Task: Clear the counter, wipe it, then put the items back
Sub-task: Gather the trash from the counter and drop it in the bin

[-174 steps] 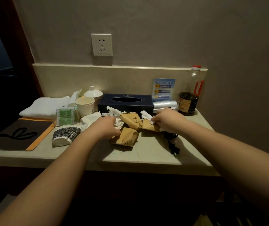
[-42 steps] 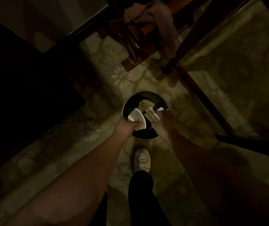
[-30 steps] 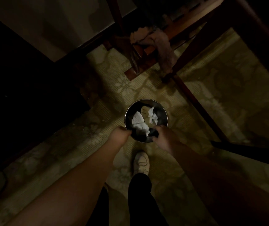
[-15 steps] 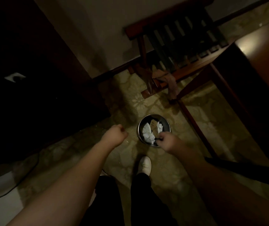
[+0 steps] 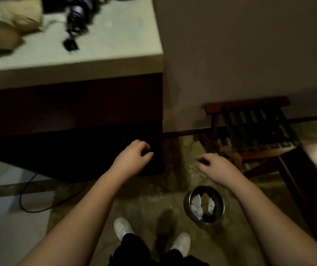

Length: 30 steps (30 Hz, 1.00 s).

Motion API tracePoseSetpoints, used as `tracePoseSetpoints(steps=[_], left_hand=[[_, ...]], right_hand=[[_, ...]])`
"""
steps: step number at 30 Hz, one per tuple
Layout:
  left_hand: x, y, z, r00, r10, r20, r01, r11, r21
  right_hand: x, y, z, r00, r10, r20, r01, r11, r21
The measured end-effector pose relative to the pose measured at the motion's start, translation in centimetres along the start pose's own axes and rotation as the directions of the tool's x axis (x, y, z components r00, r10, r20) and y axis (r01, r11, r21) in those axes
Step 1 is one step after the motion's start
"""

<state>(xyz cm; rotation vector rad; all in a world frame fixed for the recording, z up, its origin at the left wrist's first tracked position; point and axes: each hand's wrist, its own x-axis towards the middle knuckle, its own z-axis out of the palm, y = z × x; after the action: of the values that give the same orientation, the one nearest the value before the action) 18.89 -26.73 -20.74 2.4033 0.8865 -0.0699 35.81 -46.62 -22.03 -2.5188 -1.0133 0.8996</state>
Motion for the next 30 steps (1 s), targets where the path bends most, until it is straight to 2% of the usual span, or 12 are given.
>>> tracePoseSetpoints(steps=[6,16,24,30], left_hand=[[-4.4,-2.4,-9.7,0.979,0.029,-0.200,-0.043,0.997,-0.064],[-9.5,-9.8,-21.7,0.903,-0.058,-0.426,0.025,0.996,-0.083],[-12.0,-17.7,-29.0,0.808,-0.066,-0.585,-0.008,0.992,-0.123],[-11.3,-22.8,-34.0,0.707,-0.127,-0.695,0.031,0.988,-0.148]], right_hand=[[-0.7,-10.6,-4.3,0.973,-0.229,-0.012,0.228,0.972,-0.061],[-0.9,-26.8,-6.6,0.849,-0.527,-0.027,0.517,0.842,-0.156],[-0.2,-36.7,-6.3,0.758,-0.647,-0.083,0.629,0.758,-0.171],[1.3,-42.2,-7.0,0.773,-0.620,-0.134,0.601,0.784,-0.156]])
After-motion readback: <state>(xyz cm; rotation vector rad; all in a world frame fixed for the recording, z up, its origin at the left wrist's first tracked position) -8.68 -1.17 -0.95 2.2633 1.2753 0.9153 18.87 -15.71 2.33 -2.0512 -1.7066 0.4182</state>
